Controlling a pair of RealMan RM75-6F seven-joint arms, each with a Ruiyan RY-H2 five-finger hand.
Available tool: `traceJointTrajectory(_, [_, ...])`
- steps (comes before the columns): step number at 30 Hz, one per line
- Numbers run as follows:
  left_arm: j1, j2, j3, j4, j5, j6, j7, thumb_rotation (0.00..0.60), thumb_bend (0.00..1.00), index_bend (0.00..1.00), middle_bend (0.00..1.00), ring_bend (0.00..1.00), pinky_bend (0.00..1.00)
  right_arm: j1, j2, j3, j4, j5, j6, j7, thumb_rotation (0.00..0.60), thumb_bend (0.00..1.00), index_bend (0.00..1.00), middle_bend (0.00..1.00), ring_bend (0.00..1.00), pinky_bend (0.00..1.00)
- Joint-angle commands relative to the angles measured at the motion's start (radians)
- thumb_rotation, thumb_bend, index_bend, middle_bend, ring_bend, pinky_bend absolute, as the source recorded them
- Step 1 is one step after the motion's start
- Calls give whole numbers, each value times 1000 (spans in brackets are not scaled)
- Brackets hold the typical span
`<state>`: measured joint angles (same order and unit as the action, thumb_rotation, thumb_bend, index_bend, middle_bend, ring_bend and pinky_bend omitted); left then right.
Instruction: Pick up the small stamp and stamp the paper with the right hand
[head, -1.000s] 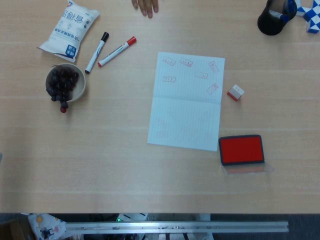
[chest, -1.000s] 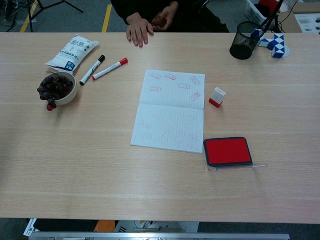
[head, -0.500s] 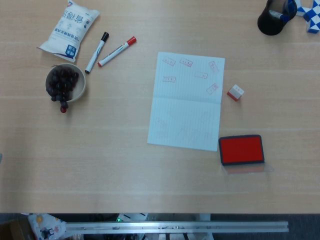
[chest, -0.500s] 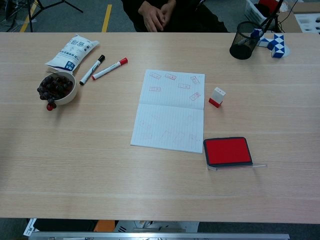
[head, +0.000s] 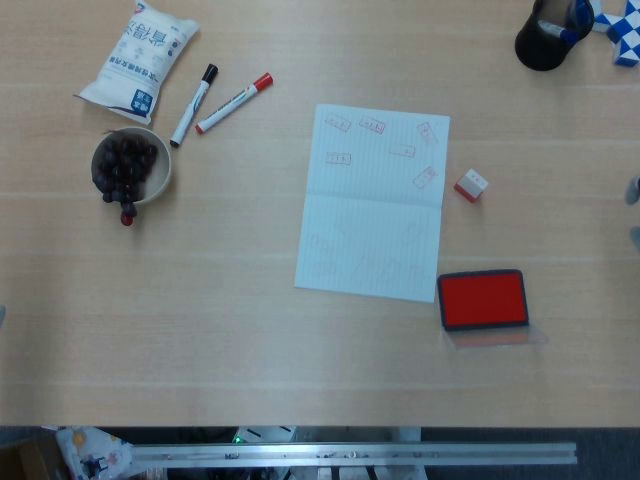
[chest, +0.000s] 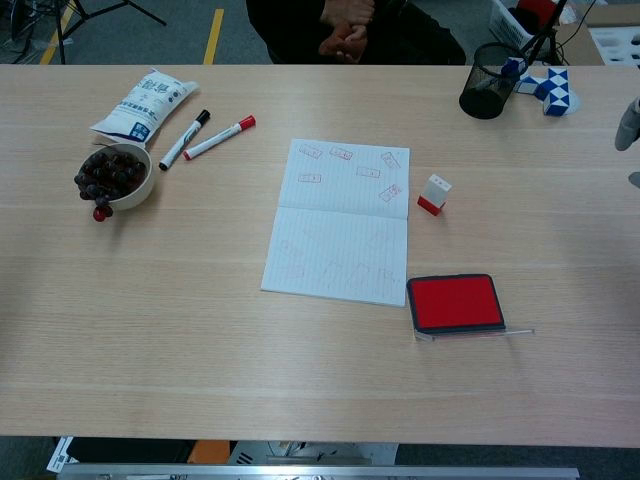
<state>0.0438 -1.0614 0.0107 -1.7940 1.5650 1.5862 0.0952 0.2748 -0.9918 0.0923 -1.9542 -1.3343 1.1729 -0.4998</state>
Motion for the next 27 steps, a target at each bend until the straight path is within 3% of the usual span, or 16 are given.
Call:
traceJointTrajectory(1, [-1, 1, 1, 2, 1, -2, -2, 600, 174, 104, 107, 177, 98, 59, -65, 25, 11, 69, -48, -76, 600, 193, 472, 445, 349, 340])
traceJointTrajectory(13, [-4, 3, 1, 10, -3, -8, -12, 600, 175, 104, 107, 177, 98, 227, -270, 61, 136, 329, -124, -286, 600, 164, 472, 443, 353, 340])
traceJointTrajectory(27, [-11, 3, 1, 20, -14, -26, -22, 600, 175, 104, 107, 177, 98, 359, -456, 71, 294, 499, -99, -415, 600, 80, 472, 413, 302, 340])
